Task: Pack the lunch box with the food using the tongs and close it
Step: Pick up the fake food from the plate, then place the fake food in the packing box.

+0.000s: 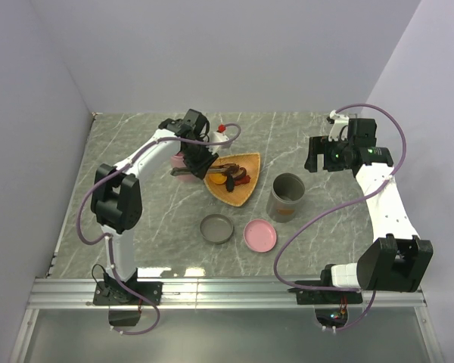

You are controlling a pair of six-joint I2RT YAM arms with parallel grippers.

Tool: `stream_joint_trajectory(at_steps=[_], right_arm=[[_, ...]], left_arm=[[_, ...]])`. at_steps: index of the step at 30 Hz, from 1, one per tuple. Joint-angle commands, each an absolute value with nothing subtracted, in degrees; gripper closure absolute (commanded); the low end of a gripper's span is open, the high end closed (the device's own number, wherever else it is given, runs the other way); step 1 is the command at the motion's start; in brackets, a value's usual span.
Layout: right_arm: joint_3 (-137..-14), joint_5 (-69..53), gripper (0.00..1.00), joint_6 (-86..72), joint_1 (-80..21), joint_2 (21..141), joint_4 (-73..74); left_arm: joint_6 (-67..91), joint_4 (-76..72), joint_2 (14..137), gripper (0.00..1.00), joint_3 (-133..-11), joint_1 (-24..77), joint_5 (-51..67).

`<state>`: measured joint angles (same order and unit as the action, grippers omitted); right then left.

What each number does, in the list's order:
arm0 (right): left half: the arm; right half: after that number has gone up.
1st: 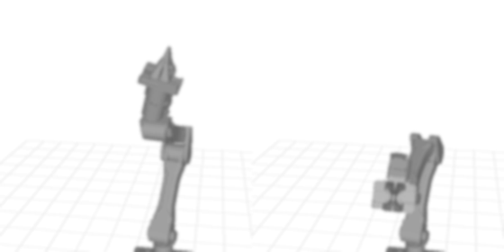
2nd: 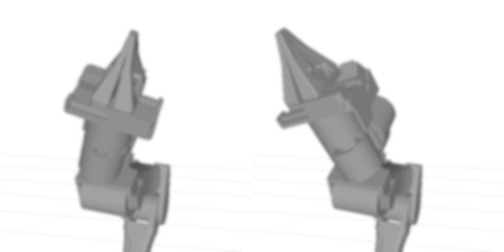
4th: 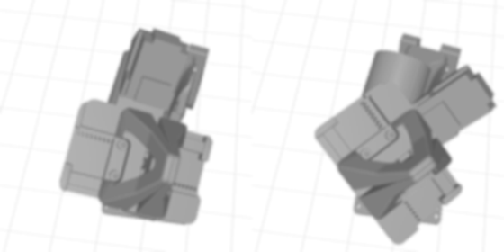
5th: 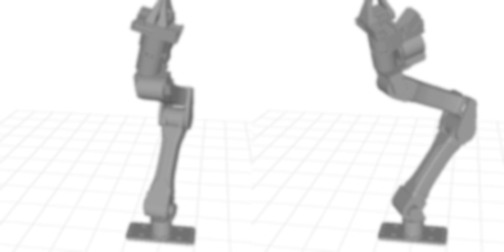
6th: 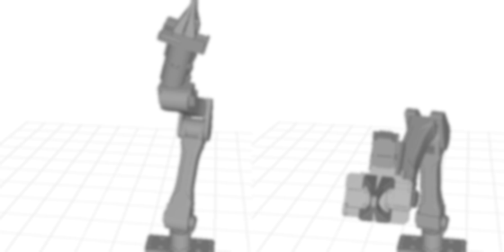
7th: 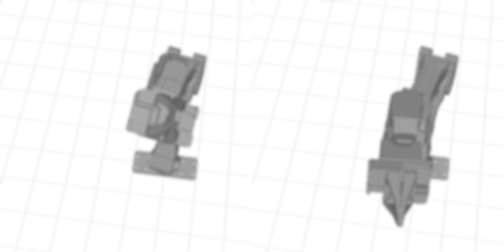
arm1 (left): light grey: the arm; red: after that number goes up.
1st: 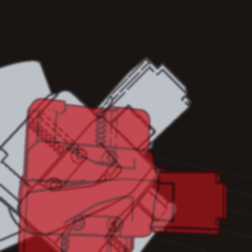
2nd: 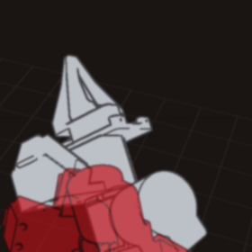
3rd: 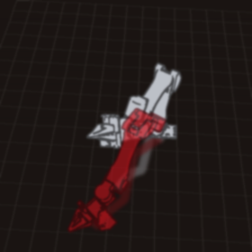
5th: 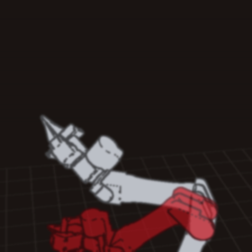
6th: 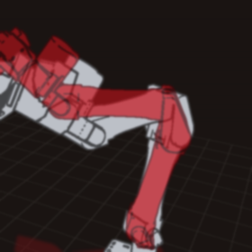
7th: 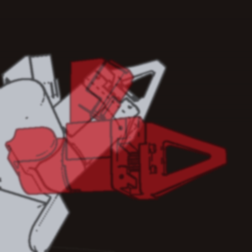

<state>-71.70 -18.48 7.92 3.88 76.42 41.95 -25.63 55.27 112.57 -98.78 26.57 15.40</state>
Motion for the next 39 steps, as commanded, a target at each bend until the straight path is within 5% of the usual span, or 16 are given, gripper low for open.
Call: stream_joint_trajectory(at_steps=[1,25,39], right_arm=[[-73.7,-18.6,0.01,7.4,3.5,75.2,40.6],[-80.0,-18.4,0.00,2.5,4.0,75.8,42.5],[-86.2,-27.1,0.00,-1.5,12.2,79.2,45.4]], left_arm=[[-24.7,55.4,107.1,0.99,-101.0,26.9,18.0],[-18.4,58.6,95.1,1.00,-108.5,27.7,32.8],[-15.2,55.5,94.3,1.00,-108.1,39.7,32.5]])
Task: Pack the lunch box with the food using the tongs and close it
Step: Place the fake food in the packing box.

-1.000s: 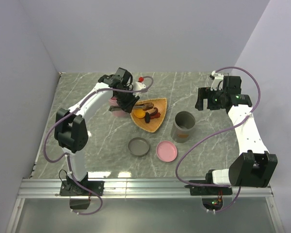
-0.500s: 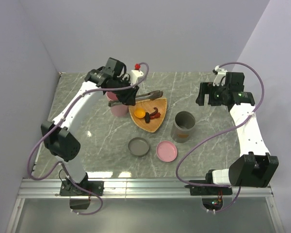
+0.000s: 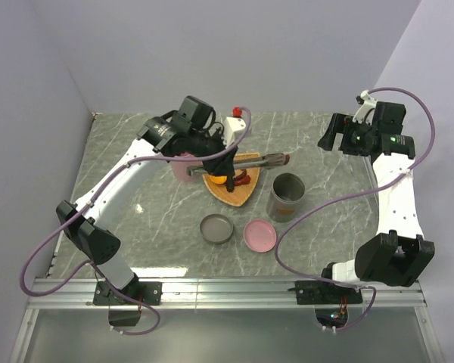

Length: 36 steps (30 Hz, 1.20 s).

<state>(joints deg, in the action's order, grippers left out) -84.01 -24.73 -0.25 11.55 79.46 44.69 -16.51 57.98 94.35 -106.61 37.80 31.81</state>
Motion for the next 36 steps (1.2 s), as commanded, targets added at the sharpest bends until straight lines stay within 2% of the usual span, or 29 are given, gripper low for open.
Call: stream_joint_trajectory(at_steps=[1,14,20,23,24,27,36], right_arm=[[-86.0,-27.2,0.00,-1.6,12.2,79.2,45.4],[-85.1,-27.1,0.00,-1.3,13.9,78.5,44.9],[-84.9,-27.8,0.00,-1.3,14.3,78.6,44.8],[-85.0,-27.8,0.00,-1.2,14.3,78.7,44.9],[-84.9,-27.8,0.00,-1.2,14.5,78.7,44.7],[-84.6,-27.8,0.00,-1.4,14.4,78.4,44.6],[-84.6,-27.4,0.00,-1.1,14.5,78.3,44.6]], left_arm=[[-15.2,55.8,95.4,1.00,-108.5,40.2,32.3],[-15.0,54.1,101.4,1.00,-108.9,45.3,29.4],[-14.6,53.4,103.4,0.94,-109.2,45.6,27.7],[-14.6,53.4,104.4,0.87,-109.8,45.7,26.8],[-14.5,53.2,104.6,0.79,-109.6,45.8,26.5],[-14.4,52.6,104.3,0.65,-109.4,45.8,25.9],[-15.7,54.0,103.4,0.49,-110.5,45.8,27.4]])
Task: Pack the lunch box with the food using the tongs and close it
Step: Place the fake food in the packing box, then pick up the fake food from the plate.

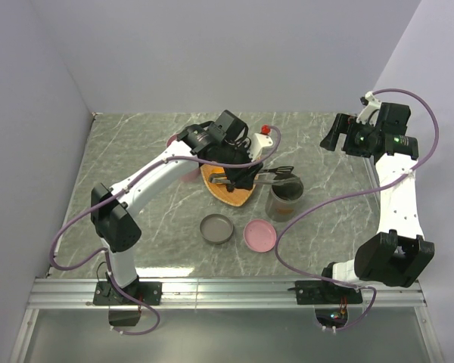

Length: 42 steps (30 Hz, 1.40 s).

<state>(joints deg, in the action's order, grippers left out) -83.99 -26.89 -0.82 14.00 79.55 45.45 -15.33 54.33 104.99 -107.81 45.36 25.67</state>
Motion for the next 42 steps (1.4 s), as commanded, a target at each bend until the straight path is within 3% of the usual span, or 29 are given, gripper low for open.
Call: stream_joint_trajectory(at_steps=[1,12,21,26,42], right_arm=[[-84.7,-27.3,0.00,-1.1,14.5,78.3,44.8],[-84.5,-29.1,0.00,-1.2,14.8,76.7,43.9],[-85.0,-29.2,0.00,-1.2,15.4,77.0,44.0],[-84.9,-29.4,0.00,-1.1,15.5,77.0,44.1],[-84.6,-29.6,0.00,-0.5,15.5,78.1,44.7]], left_arm=[[-16.3,54.6,103.3,0.49,-110.6,45.7,27.9],[-17.1,53.6,96.0,0.47,-105.7,43.8,27.9],[-23.0,56.4,92.1,0.46,-102.5,30.4,36.0],[-32.2,59.3,93.7,0.46,-99.2,25.0,36.1],[-40.0,52.1,102.9,0.50,-94.8,24.4,31.9]])
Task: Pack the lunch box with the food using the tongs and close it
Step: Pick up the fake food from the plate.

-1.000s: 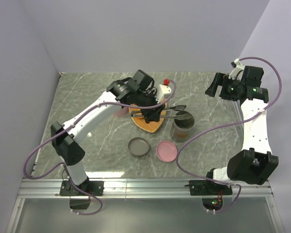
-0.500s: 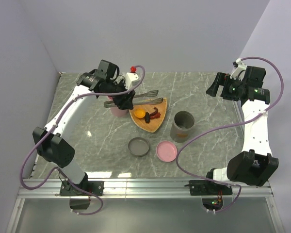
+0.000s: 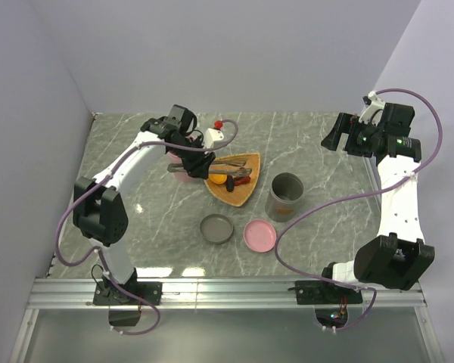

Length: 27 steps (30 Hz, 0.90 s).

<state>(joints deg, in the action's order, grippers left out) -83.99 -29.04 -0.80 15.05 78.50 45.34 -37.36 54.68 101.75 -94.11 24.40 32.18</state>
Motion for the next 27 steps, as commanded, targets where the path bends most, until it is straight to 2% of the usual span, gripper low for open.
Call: stream_joint_trajectory(at_steps=[1,8,27], right_arm=[[-84.6,-29.7,0.00,-0.5,15.5,78.2,44.7],[-84.5,-29.7,0.00,-0.5,15.5,78.9,44.8],[-85.1,-29.6,0.00,-0.4,15.5,80.2,44.9]], left_arm=[[-39.8,51.8,103.4,0.50,-95.0,24.4,31.6],[-40.4,50.6,107.2,0.54,-95.4,24.4,30.1],[-40.3,50.8,111.3,0.51,-95.2,24.5,30.2]])
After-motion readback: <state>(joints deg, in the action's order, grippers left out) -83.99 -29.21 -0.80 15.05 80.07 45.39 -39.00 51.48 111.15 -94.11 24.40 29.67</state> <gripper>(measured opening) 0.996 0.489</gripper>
